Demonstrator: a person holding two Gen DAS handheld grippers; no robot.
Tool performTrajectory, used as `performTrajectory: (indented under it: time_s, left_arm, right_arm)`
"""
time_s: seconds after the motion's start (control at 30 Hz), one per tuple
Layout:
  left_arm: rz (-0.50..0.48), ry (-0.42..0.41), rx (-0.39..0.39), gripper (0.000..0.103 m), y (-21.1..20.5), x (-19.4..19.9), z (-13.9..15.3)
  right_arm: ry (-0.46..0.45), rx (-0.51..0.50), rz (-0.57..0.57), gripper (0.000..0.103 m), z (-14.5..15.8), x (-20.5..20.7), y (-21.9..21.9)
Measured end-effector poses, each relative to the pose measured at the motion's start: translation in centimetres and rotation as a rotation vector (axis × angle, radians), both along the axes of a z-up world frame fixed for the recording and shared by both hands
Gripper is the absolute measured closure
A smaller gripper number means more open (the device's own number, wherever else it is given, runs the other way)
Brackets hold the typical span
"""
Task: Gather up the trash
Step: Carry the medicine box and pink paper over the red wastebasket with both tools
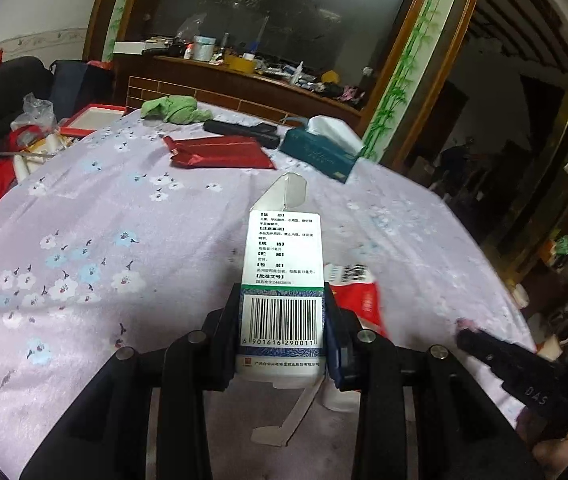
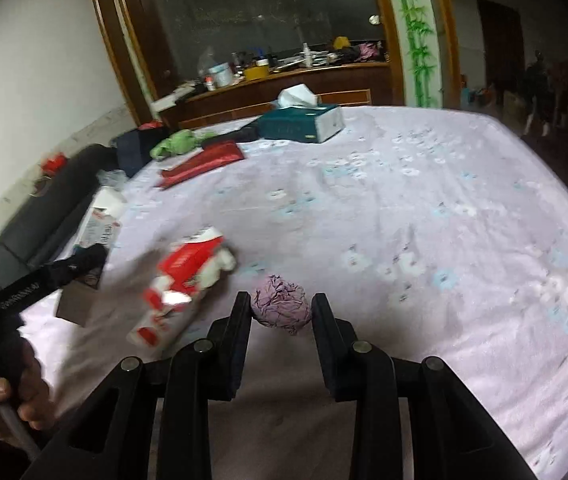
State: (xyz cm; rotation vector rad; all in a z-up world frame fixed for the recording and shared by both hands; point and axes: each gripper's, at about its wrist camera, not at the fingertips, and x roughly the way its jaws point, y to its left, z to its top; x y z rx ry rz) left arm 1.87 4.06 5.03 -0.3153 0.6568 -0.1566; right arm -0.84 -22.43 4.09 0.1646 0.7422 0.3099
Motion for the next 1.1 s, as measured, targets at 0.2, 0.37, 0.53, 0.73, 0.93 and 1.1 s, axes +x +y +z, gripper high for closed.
performTrajectory:
  time_s: [0.2,0.37,0.53,0.73,0.93,1.1]
  left_arm:
    - [-0.061,0.010,0.011,0.070,-0.8,-4.1,2.9]
    - [-0.147,-0.014,0.031,0.070,-3.4,-9.2,5.4]
    - [-0.286,-0.058,0.023,0.070,-8.8,-14.1,7.2]
    - [-0.512,-0.070,0.041,0.070,-17.4,-18.8,8.9]
    - [-0.784,-0.022,0.039,0.069,-28.5,-22.0,9.5]
    - [-0.971,0.016,0.080,0.069,-38.9,-23.2,8.5]
  right_arm:
    - [-0.061,0.016,-0.048,0.070,3.5,-4.0,-1.3]
    - [-0.099,0.010,-0.109,0.070,6.7,-11.4,-4.3]
    - [-0.106,0.066,-0.188,0.070,8.3,-18.8,-9.3]
    - [-0.146,0.084,-0.316,0.069,9.8,-28.1,-16.4]
    - [-0.155,0.116,-0.495,0.069,10.3,-34.4,-24.8]
    - [-0.130,0.135,-0.610,0.069,10.5,-35.7,-31.1]
